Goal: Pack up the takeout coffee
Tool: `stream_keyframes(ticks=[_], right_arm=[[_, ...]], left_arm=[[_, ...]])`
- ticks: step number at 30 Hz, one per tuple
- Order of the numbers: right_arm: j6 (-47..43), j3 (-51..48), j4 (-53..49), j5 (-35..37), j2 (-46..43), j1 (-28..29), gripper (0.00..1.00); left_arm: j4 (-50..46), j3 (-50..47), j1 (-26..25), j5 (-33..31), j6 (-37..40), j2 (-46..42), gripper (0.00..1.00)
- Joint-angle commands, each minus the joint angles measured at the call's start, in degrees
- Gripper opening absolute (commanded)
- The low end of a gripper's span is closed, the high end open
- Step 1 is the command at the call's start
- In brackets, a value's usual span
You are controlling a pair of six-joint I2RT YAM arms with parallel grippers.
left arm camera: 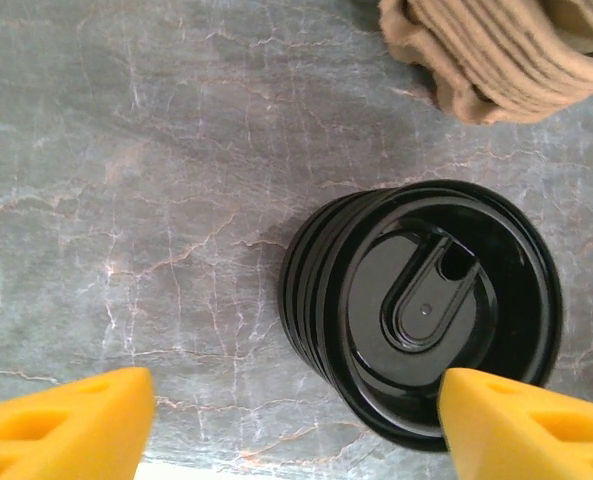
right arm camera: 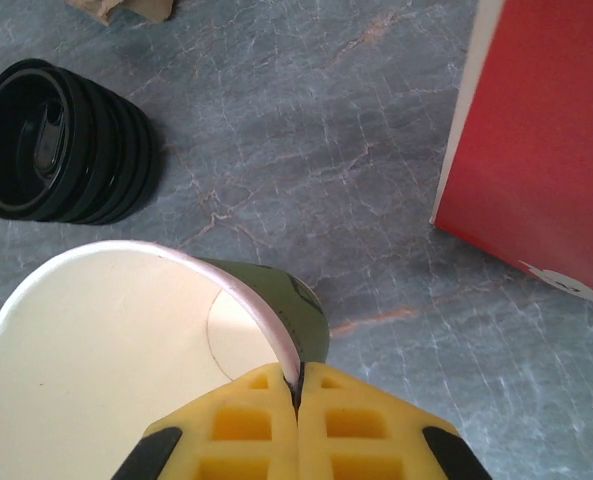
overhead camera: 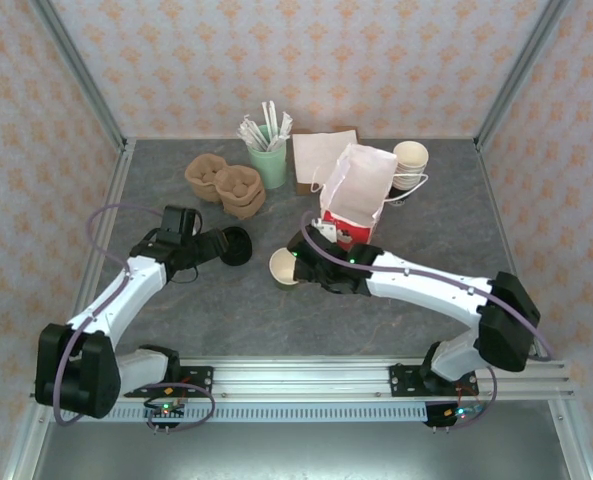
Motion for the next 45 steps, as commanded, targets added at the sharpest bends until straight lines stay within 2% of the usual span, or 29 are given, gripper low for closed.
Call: stream_keyframes(ticks=[1,5,13,26,31,36,45], right_arm=[[0.97,3.39,0.39,3.76,1.81,0.15,0.0],[1.25,3.99,0.16,4.18,3.38,0.27,0.0],[1.91,6.65,-3.7,7.98,6.71,0.24,0.0],[3.02,9.24,-3.18,5.17,11.24,0.16,0.0],[3.54,9.88,-3.85,4.57,12.55,0.15,0.08],[4.36,10.74,-5.68,3.98,13.75,-0.28,0.09],[2.51,13.15,-7.95,5.56,12.73,-0.97,0.34]], left_arm=[[1.35,1.6,-0.54,0.57,0.32,2.5,0.67],[1.73,2.54,-0.67,0.95,0.46,4.93,0.58],[2.68,3.37,-1.07,0.8,0.3,7.99,0.58],[3.07,4.43,-1.49,0.71,-0.16,10.59,0.55],[2.79,4.67,-1.54,0.67,-0.16,10.45,0.55],[2.43,4.79,-1.58,0.49,-0.15,10.26,0.55],[1.75,5.14,-1.61,0.49,-0.15,10.14,0.55]])
